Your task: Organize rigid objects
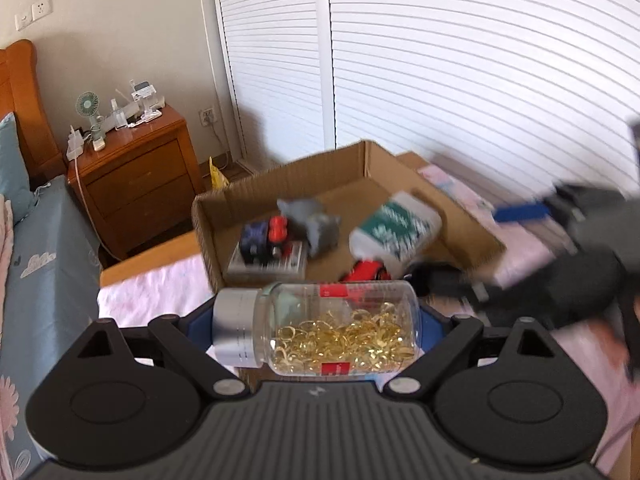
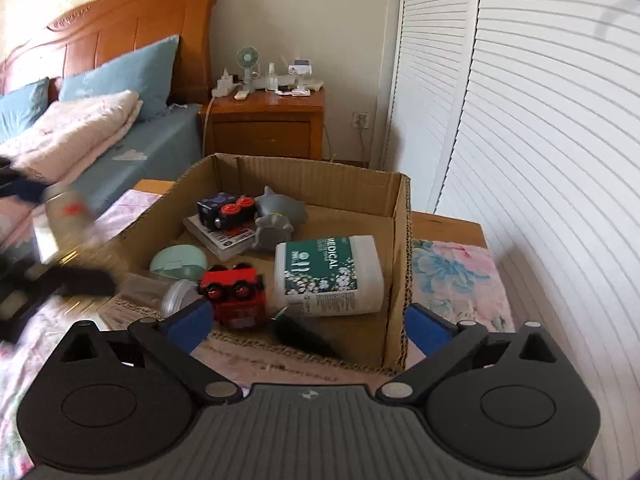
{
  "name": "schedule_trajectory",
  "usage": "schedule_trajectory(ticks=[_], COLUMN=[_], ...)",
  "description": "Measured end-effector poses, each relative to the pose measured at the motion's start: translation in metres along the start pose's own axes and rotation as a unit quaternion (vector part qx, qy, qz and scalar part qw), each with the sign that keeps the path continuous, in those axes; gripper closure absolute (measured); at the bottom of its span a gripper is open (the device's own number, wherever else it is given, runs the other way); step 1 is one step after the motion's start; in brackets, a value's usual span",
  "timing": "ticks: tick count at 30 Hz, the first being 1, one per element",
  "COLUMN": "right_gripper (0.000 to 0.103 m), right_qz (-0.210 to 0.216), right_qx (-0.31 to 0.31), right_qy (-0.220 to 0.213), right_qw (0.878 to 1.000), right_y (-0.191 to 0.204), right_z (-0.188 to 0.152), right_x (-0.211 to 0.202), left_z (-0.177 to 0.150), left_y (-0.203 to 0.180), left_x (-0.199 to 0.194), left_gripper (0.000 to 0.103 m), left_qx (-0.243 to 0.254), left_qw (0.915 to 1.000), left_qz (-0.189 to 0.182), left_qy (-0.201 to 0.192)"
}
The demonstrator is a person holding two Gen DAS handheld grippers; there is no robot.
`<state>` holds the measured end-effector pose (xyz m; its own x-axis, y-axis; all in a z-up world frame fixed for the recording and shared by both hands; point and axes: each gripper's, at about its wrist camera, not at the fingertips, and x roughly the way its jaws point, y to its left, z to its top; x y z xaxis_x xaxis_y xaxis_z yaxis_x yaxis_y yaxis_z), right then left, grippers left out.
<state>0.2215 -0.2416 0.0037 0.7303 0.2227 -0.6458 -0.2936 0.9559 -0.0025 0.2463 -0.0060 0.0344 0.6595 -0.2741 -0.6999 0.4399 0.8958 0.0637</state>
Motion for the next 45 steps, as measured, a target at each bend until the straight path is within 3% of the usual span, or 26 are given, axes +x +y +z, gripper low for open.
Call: schedule_trajectory(ticks=[6,11,17,21,24,29,35,45], right_gripper=[0.000,0.000,0.000,0.000,0.000,0.000,0.000,0.000], right_qz=[-0.007,-0.007,-0.017,-0.057,-0.078,-0.081,-0.097,-0.100], right_qx=[0.005,0.012,0.028,0.051,0.077,0.112,0.106,0.095], right_qy=[0.009,0.008,0.013,0.042,0.062,0.075,0.069,0.056], right_qw=[1.000,1.000,0.999,0.996,0.992,0.988,0.987,0.989], right_y=[-0.003,-0.006,-0.006,-0.007,-0.012,-0.016,-0.008,0.001], right_z=[-0.015,-0.021,-0.019,-0.016,-0.016,-0.020,-0.021,-0.019], right_x=[-0.012,-0.021,-0.032,-0.034,-0.037,-0.049,-0.067,-0.079], left_z=[0.027,0.032,0.022,0.004,-0.013,-0.039,-0.050,-0.040], left_y=[0.005,0.007,-0.007,-0.027,-0.035,-0.038,-0.038,-0.049], left_x=[0.045,0.060,0.029,0.000,-0.016,-0.031,-0.044,-0.060], left_gripper=[0.010,0.009,0.006,0.005,0.004,0.004,0.004,0.004], left_qx=[-0.028,-0.062,-0.052,-0.026,-0.033,-0.079,-0.128,-0.122], left_qw=[0.9994,0.9975,0.9970,0.9947,0.9922,0.9915,0.9863,0.9854], left_qz=[0.022,0.032,0.045,0.092,0.117,0.103,0.101,0.118], left_qy=[0.003,-0.004,-0.035,-0.037,-0.026,0.008,0.024,0.006])
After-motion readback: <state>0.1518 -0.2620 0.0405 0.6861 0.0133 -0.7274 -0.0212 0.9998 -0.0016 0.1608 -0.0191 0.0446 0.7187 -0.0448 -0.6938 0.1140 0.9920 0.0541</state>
